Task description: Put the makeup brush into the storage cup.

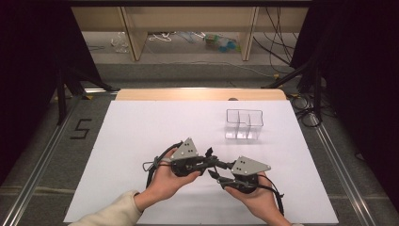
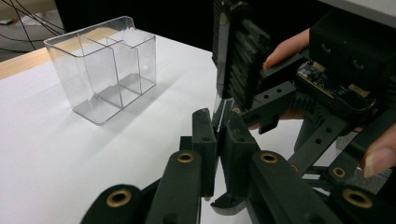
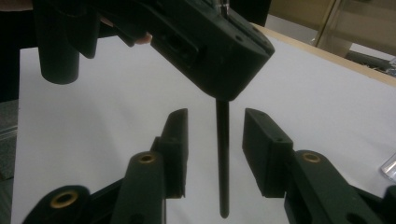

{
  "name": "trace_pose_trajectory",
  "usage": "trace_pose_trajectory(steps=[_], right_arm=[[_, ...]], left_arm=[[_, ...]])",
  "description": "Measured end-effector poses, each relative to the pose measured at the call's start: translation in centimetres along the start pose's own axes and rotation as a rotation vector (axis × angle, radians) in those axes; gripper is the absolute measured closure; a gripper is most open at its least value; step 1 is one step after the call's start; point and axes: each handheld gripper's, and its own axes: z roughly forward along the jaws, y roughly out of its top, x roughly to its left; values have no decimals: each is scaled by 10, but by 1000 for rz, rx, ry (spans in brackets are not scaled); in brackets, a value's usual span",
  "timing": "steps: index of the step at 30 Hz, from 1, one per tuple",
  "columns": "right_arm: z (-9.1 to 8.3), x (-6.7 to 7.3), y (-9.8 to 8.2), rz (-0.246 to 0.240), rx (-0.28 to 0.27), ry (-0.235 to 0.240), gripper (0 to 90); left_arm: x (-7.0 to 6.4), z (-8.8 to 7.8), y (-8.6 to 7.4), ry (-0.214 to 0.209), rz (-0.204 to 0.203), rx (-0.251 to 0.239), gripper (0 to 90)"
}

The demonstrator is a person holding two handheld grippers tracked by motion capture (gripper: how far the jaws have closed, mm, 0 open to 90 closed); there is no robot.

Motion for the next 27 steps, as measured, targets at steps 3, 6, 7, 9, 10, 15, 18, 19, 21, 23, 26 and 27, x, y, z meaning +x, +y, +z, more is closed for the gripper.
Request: trace_pose_trajectory(steps=[3,6,7,9,10,15,18,19,21,23,26,27], right_arm=[[0,0,0,4,-2,1,675],[-1,0,0,15,10,12,727],[-1,0,0,19,8,13,736],[-1,0,0,21,7,14,758],[-1,0,0,19,6,9,769],[-3,-3,0,27,1,4,837],[-4,-2,0,25,2,3,850],[-4,-1,0,21,-1,-2,853],[-4,-2,1,23,1,1,855],[-5,-3,1,26,-3,-12,855],[-8,-7,1,38,-4,-24,856],[-9,-8,1,41,-9,-33,856]], left_arm=[[-1,0,0,4,-8,3,849],[-1,1,0,-1,-3,-1,849],[-2,1,0,3,-13,0,849],[-1,2,1,-4,6,-1,849],[-1,2,1,-5,9,-1,850],[-2,2,1,-9,-8,-7,848],[-2,2,0,-13,-26,-15,845],[0,2,1,-17,-9,-17,840],[0,1,0,-15,-23,-30,819],[1,-1,-1,-24,-26,-44,774],[4,-7,-2,-24,-7,-66,683],[5,-9,-3,-23,-2,-80,646]])
